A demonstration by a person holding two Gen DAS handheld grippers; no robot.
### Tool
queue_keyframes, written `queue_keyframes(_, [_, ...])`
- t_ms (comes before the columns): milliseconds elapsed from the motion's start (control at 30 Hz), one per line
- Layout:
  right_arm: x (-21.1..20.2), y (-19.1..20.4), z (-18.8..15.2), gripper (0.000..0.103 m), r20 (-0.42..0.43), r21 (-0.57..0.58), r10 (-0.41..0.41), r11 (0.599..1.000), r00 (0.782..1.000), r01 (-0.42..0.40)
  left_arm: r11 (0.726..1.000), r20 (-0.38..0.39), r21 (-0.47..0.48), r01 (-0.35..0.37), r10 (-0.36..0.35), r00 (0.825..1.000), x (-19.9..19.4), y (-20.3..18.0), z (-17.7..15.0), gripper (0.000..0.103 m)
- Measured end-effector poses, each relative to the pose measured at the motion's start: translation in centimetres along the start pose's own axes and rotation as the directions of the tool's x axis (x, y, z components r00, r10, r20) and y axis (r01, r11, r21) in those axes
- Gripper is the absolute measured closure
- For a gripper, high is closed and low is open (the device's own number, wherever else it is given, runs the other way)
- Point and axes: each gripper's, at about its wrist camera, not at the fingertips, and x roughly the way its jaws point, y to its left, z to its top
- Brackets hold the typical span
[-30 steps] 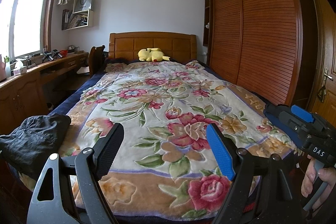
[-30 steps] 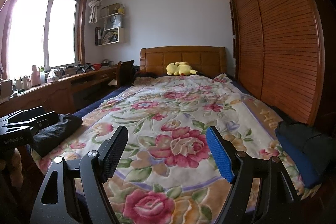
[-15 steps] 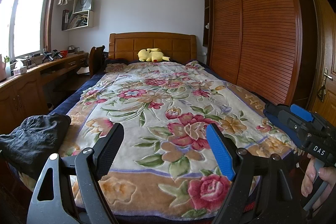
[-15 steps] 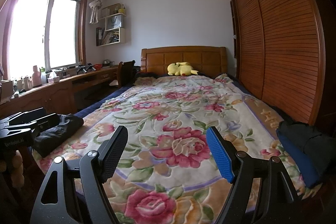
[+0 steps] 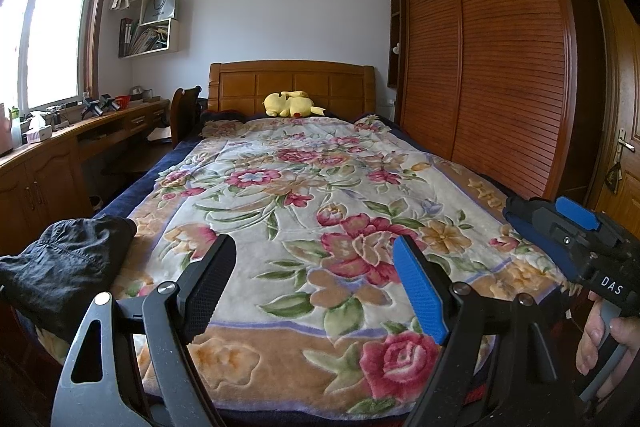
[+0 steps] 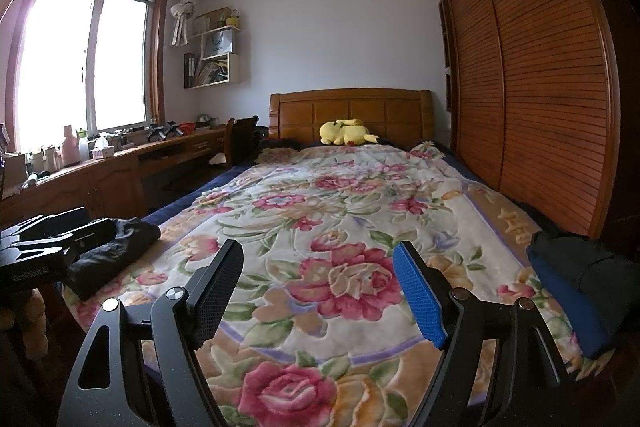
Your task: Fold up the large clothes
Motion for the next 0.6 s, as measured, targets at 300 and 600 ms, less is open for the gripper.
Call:
queue_keyframes(300, [0.12,-0.07,0.04,0.024,-0.004,-0.001,0.002,1.0,1.0,-0.002,1.0,-0.001,0.001,0.0,0.0,1.0,0.0,0.02,-0.03,0.022])
queue_keyframes(600, [0.33,-0.7,0.16,0.024,-0.012,0.0,0.015,1.0,1.0,-0.015,1.0,0.0,0.001,0.0,0.0,1.0,-0.02,0.09,-0.08,0.022])
